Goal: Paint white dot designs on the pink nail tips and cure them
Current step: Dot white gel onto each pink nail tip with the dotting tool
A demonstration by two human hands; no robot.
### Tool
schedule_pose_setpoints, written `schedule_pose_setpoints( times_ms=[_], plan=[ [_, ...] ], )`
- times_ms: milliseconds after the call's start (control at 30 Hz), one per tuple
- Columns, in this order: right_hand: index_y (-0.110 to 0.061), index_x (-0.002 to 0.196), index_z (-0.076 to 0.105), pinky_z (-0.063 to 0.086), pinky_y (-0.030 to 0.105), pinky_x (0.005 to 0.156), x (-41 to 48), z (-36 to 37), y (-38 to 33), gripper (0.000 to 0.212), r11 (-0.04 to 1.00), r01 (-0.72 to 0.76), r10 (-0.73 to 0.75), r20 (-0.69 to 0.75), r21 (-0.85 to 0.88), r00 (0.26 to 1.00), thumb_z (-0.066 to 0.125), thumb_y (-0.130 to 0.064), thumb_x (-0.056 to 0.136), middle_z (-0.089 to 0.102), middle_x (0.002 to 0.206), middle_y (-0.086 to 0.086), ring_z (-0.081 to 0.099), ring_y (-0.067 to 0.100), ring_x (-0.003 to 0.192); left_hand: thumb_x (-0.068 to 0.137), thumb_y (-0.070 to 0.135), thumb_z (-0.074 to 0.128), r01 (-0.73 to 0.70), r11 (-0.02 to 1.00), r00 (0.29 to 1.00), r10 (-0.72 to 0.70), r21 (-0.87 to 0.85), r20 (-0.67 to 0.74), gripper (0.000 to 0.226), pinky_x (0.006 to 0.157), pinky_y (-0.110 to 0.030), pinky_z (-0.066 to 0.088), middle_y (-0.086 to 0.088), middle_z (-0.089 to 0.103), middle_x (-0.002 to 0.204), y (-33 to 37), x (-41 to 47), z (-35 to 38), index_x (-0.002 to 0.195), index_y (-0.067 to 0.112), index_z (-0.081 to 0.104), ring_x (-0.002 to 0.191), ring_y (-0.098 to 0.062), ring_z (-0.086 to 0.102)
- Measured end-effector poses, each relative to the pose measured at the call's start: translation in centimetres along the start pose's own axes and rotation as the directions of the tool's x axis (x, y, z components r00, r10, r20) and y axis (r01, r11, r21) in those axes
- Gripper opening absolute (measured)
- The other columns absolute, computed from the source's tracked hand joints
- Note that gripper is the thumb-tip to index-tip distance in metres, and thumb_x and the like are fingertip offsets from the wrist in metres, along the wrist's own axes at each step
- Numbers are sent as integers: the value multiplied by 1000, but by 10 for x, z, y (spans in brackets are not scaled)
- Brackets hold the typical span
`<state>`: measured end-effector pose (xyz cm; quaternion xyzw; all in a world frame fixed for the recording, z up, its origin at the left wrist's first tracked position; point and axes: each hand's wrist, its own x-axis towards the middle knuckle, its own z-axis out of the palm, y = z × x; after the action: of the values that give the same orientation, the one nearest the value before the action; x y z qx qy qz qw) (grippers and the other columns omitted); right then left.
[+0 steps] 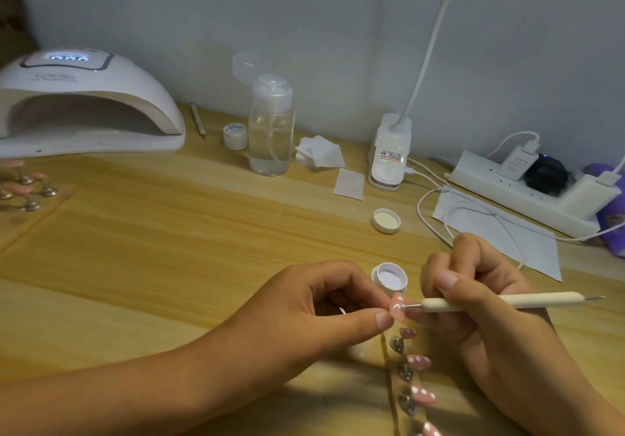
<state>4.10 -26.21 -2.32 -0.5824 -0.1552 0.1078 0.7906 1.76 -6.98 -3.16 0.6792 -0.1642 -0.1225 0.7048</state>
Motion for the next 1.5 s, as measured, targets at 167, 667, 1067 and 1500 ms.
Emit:
schedule_pose_setpoints(
  times_ms=[167,667,1067,1500],
  plan=[
    [-19,58,52,50,20,53,-1,0,0,23,1000,6,-6,-15,-10,1000,74,-19,67,51,58,0,53,6,53,76,22,71,-2,1000,1000,2,3,1,10,67,-13,45,10,71,78,-1,0,0,79,31,73,73,-1,60],
    [-20,55,50,43,20,51,-2,3,-2,21,1000,14,-15,-40,-28,999,67,-20,66,46,56,1,46,7,50,80,22,72,-23,1000,1000,23,19,16,11,69,-13,46,12,72,81,-3,0,-2,81,32,73,75,0,61],
    [-19,57,51,53,23,55,-2,1,0,22,1000,16,-16,-38,-9,999,69,-12,66,49,58,1,50,7,52,76,35,72,-28,999,999,27,25,19,7,71,-18,47,9,71,82,-8,2,-3,83,33,73,77,-3,60],
    [-29,94,72,50,23,79,4,-16,0,25,861,154,-248,-137,-485,959,73,-45,74,72,95,-7,63,11,83,78,27,72,-22,998,999,20,-51,-35,7,73,-11,47,10,72,84,-4,2,-4,84,29,74,81,-1,63]
  ],
)
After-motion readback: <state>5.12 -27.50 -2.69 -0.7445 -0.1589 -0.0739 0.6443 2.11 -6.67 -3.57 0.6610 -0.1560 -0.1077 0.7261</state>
